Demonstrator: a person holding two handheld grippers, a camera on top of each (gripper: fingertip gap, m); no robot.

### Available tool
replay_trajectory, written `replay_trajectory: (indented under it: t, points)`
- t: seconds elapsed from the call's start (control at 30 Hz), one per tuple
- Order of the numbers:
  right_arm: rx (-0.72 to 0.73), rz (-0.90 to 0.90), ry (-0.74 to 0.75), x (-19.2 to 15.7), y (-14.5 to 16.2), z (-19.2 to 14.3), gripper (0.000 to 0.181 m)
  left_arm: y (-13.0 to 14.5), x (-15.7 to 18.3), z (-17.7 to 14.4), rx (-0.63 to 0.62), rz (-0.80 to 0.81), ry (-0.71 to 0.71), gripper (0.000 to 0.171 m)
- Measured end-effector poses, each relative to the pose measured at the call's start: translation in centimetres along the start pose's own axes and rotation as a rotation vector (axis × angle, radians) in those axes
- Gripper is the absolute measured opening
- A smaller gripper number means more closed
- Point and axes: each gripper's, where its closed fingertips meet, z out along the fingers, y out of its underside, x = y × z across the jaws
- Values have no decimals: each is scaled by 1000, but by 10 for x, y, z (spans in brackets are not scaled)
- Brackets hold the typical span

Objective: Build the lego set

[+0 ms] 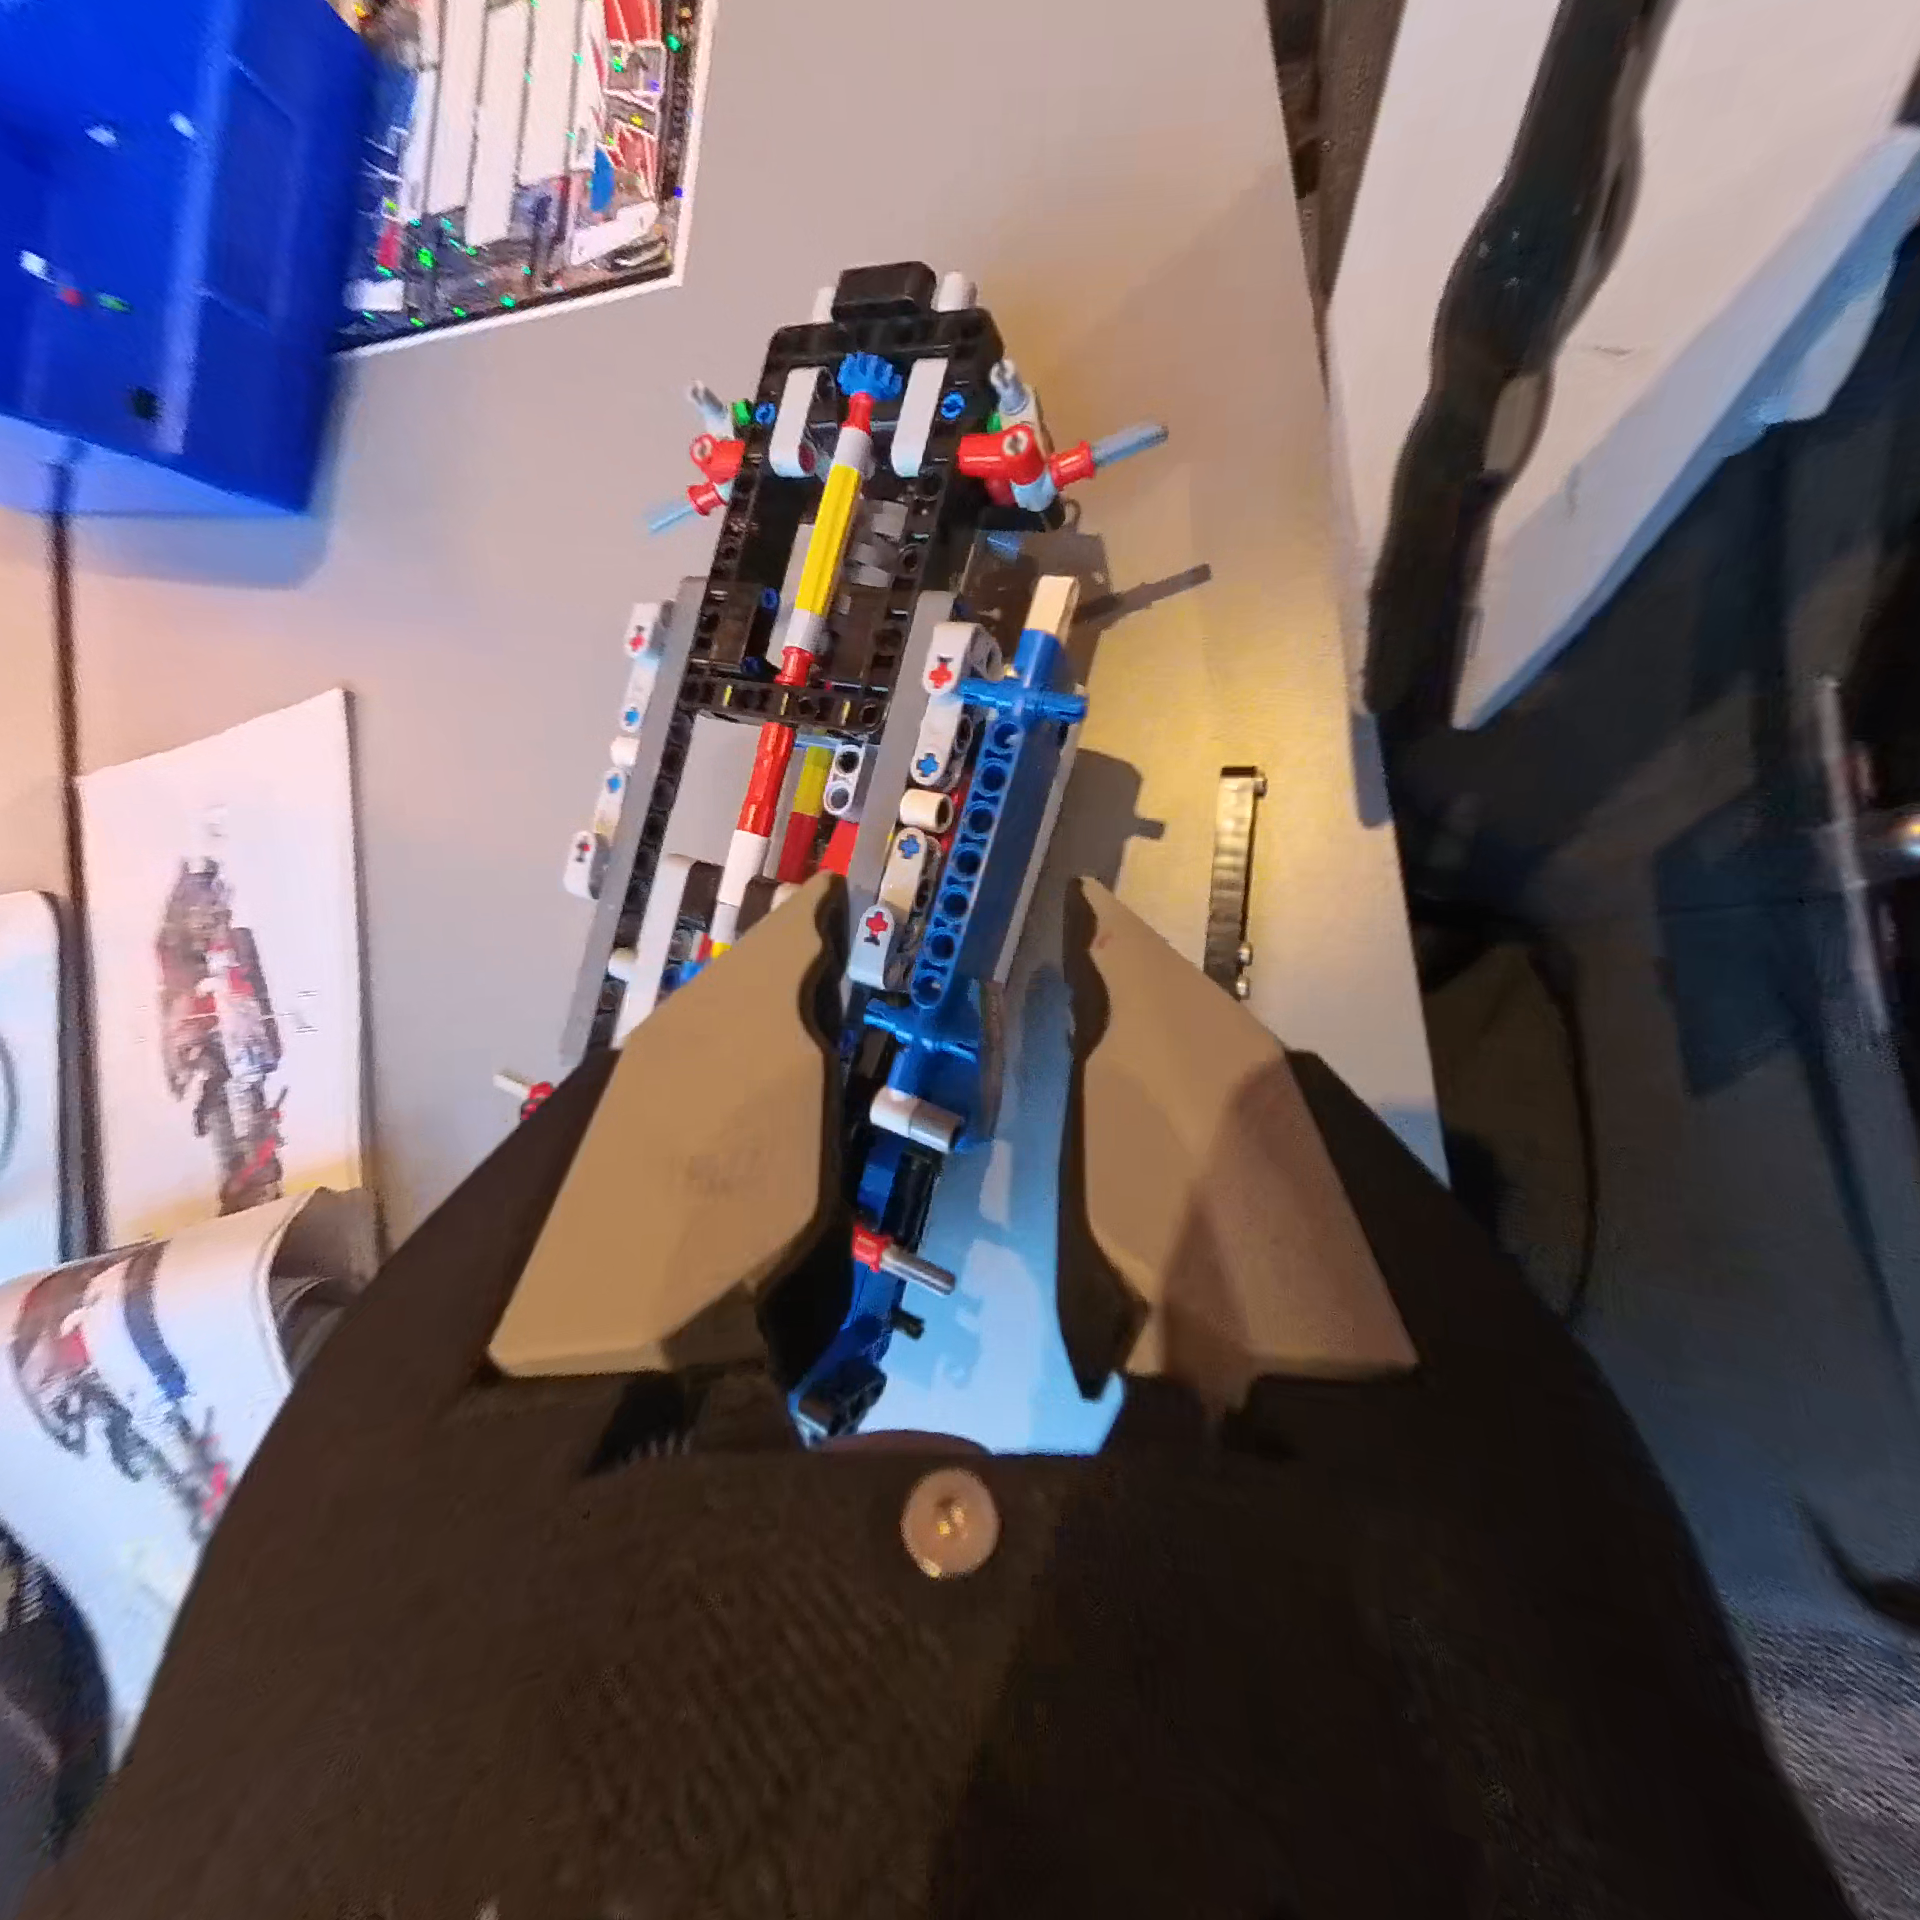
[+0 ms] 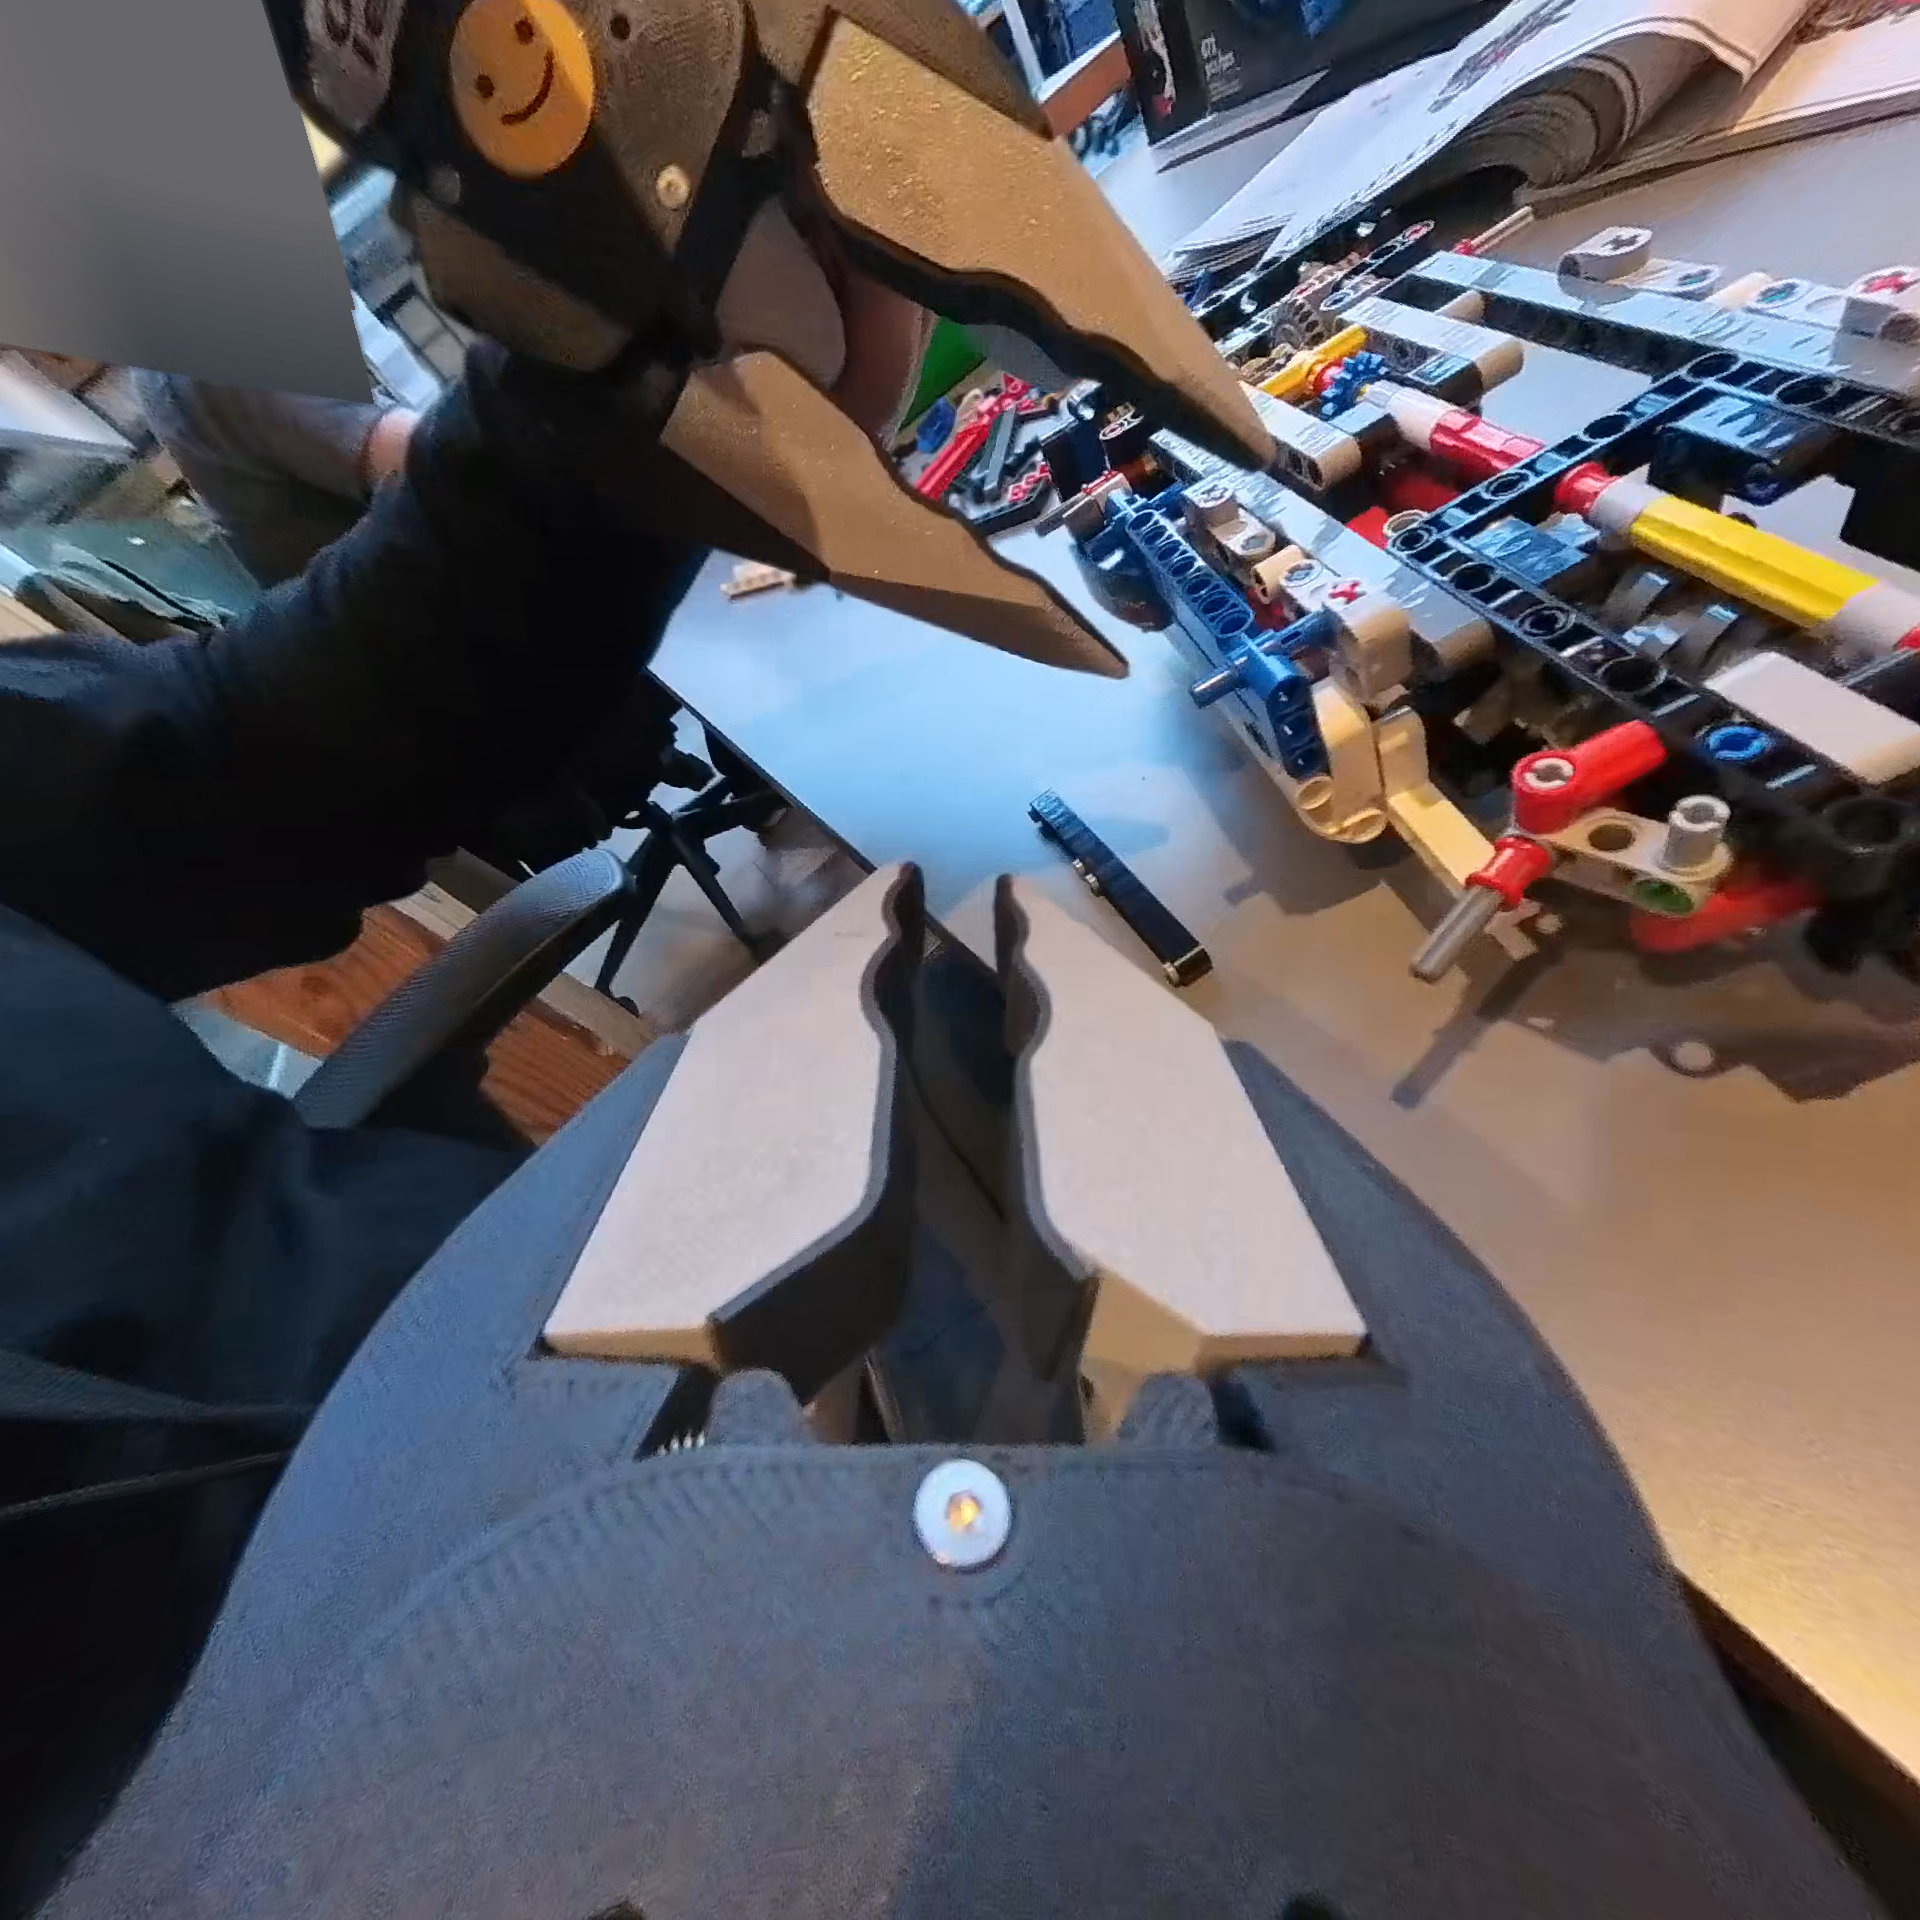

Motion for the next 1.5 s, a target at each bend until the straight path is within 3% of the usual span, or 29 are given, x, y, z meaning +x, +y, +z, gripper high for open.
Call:
replay_trajectory:
  t: [0.23,0.43,0.6,0.77,1.03,1.2,1.5]
  points:
    - [8,40,78,20,-4,-6,13,1,-6,8,-41,-37,4,28]
    - [24,-50,269,57,-17,-29,13,-5,-7,12,-95,-166,28,28]
    - [22,-24,261,63,-16,-32,9,-10,-9,15,-122,-262,33,27]
    - [-36,-161,354,80,-15,-37,8,-8,-10,13,-123,-298,39,27]
    - [-108,-227,340,79,-7,-36,8,-9,-10,12,-104,-354,73,27]
    - [-111,-354,418,81,-11,-38,7,-15,-5,8,-41,-392,201,30]
    - [-147,-366,343,73,1,-27,7,-14,-13,6,1,-464,222,27]
